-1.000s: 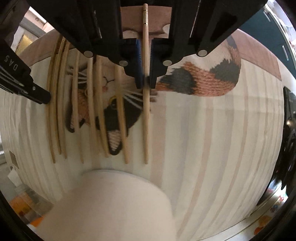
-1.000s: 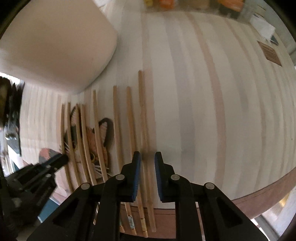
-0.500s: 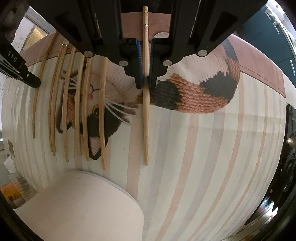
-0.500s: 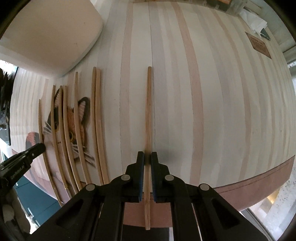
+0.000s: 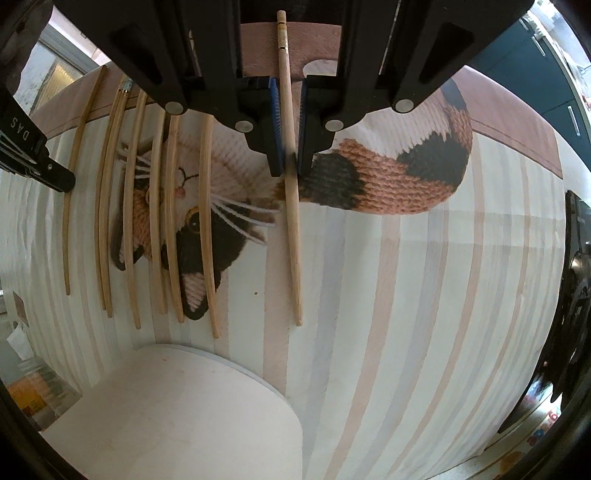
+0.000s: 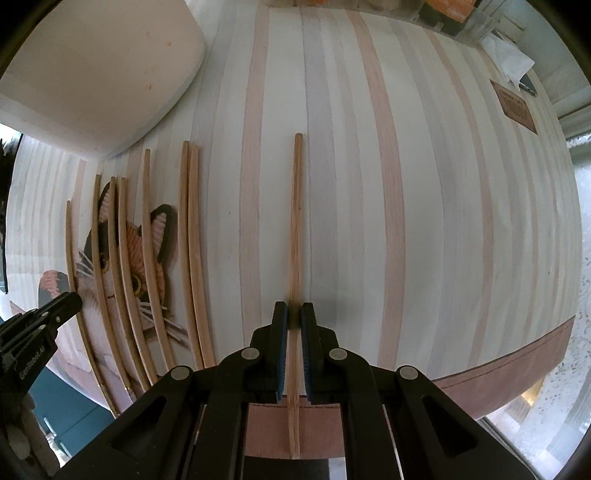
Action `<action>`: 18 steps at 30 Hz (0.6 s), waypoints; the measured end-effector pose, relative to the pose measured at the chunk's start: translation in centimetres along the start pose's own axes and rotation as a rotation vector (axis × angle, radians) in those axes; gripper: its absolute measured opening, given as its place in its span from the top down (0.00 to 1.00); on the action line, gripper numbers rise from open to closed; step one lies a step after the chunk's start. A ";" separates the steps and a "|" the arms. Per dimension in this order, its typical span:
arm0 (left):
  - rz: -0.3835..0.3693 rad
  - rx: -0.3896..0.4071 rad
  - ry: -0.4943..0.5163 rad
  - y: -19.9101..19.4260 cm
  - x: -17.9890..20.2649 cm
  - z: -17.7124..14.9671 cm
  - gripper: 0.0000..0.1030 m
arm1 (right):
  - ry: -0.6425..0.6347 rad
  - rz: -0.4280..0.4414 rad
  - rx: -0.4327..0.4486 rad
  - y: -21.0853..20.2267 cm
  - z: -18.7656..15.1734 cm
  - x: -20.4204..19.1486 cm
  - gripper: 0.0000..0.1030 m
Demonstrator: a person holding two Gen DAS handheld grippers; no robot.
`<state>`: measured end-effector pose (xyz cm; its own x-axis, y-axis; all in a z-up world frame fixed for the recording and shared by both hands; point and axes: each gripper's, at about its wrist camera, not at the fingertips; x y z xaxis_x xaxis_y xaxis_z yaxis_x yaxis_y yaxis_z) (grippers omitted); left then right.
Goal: Organize utensils
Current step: 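Carry both chopsticks up and lower them into the cream holder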
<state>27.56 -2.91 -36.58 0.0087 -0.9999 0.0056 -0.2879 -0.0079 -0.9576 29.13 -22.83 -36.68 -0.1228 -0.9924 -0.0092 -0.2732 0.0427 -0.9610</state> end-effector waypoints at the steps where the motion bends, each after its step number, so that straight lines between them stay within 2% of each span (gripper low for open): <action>1: 0.001 0.002 0.002 -0.1 0.1 0.2 0.94 | -0.001 -0.007 0.000 -0.1 0.1 -0.1 0.93; 5: 0.012 0.023 -0.010 -0.6 0.2 0.6 0.96 | 0.011 -0.015 0.019 0.7 0.0 -1.2 0.93; 8: 0.021 0.071 -0.044 -2.4 -1.0 0.7 0.96 | 0.037 0.016 0.053 0.4 -0.5 -1.0 0.93; 18: 0.050 0.326 -0.146 -10.7 -3.2 -1.4 0.96 | 0.041 0.024 0.274 -5.9 -2.9 -0.8 0.93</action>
<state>29.30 0.38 -25.96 0.1459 -0.9873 -0.0621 0.0293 0.0671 -0.9973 28.11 -21.92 -30.21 -0.1660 -0.9858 -0.0267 -0.0019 0.0274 -0.9996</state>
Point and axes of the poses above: each gripper's, at about its wrist camera, not at the fingertips, and y roughly the way its jaws point, x to its right, z to its top, and after that the axes turned 15 degrees about -x, right-handed
